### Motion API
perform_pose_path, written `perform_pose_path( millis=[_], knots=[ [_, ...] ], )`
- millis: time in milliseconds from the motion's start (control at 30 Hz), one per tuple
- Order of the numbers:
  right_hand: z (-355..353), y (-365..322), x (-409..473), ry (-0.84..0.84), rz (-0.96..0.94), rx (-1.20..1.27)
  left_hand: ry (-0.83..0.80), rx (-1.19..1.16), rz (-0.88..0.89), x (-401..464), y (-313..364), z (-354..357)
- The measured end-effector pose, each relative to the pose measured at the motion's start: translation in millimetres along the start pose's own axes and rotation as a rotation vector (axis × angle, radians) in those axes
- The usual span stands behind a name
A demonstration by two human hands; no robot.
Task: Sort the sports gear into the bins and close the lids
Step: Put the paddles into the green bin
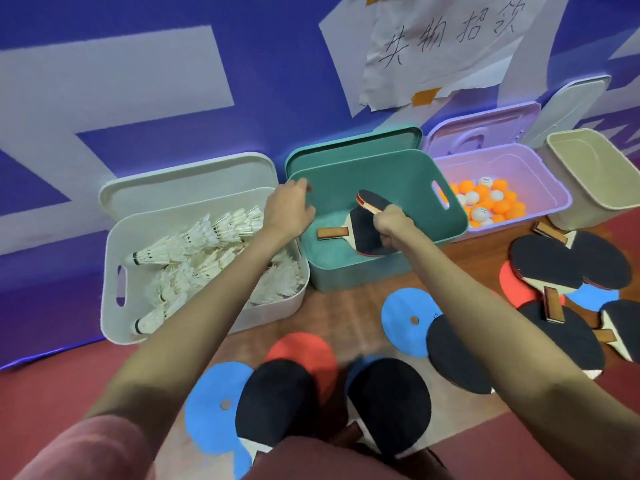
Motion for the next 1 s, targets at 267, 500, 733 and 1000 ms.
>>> perform_pose_path(
  millis=[267, 500, 733, 1000],
  knots=[
    [39, -7, -2, 0.099, 0.001, -0.310, 0.084, -0.160, 0.022, -62, -31, -38],
    [69, -9, 1, 0.020, 0.059, -0.372, 0.146, -0.217, -0.044, -96, -55, -56],
    [118, 1, 69, -0.198, 0.011, -0.236, 0.216, -0.278, -0.088, -132, -69, -58],
    [54, -44, -59, 0.101, -0.249, -0.168, 0.310, -0.382, -0.087, -175, -71, -48]
  ],
)
Point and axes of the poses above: each hand's wrist, its own x-axis towards the middle knuckle, its own z-axis out of the palm, y = z × x, the point moved 9 cm from there along x, towards the middle knuckle, and after that the axes turned 1 degree about x, right-handed, at the moved point
